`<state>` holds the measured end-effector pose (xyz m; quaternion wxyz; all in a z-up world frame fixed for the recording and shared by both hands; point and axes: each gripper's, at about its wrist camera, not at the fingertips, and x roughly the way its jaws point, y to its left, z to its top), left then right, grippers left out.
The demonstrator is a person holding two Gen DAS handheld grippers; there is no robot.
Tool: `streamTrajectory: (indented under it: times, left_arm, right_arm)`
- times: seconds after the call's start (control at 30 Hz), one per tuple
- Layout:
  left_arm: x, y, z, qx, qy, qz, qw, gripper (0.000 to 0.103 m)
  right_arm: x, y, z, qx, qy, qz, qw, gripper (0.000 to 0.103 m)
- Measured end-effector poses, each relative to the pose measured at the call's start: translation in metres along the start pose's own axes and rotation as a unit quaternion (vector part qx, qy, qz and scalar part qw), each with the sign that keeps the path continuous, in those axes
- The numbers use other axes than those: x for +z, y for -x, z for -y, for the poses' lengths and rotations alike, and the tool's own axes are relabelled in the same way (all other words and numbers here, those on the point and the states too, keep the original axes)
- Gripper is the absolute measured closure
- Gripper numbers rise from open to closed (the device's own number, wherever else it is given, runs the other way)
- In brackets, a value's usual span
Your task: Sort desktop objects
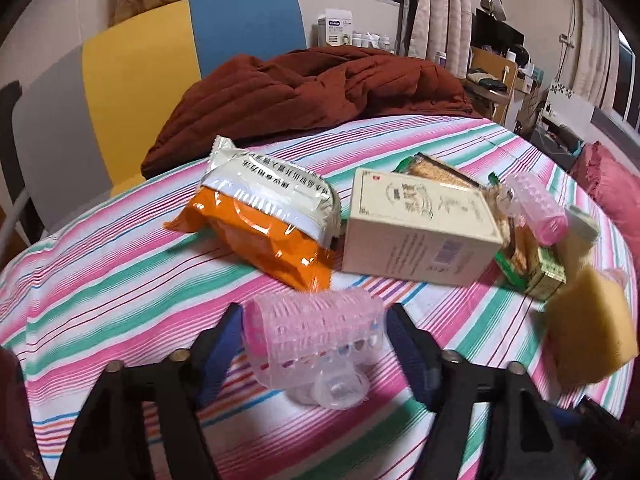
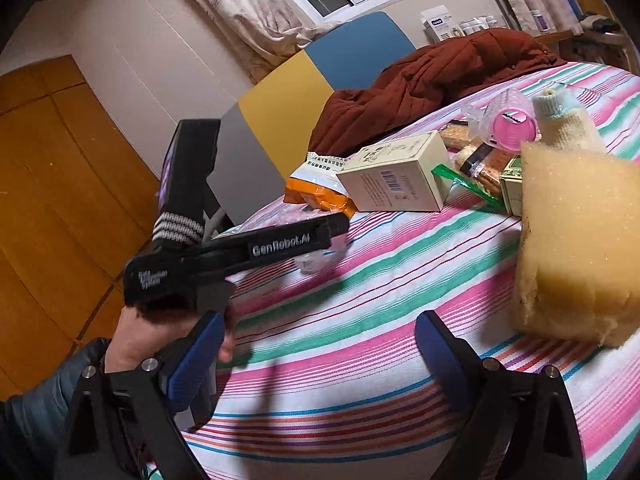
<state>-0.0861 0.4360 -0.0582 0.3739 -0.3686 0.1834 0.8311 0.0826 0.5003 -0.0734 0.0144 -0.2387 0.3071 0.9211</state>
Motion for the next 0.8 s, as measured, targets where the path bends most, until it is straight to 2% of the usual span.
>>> streamTrajectory:
  times: [0.3, 0.67, 0.8]
  left_arm:
    - [-0.041, 0.038, -0.025, -0.018, 0.045, -0.003, 0.9988, 0.032]
    - [-0.105, 0.090, -0.036, -0.008, 0.040, 0.014, 0.9991, 0.032]
    - [-0.128, 0.109, -0.040, -0.004, 0.038, 0.020, 0.9991, 0.034]
  right_arm:
    - [0.001, -0.002, 0.000, -0.005, 0.003, -0.005, 1.000, 0.005]
    - [0.001, -0.002, -0.005, -0.039, 0.009, -0.013, 0.999, 0.005]
    - [-0.005, 0.018, -0.010, -0.045, 0.022, -0.015, 0.999, 0.005]
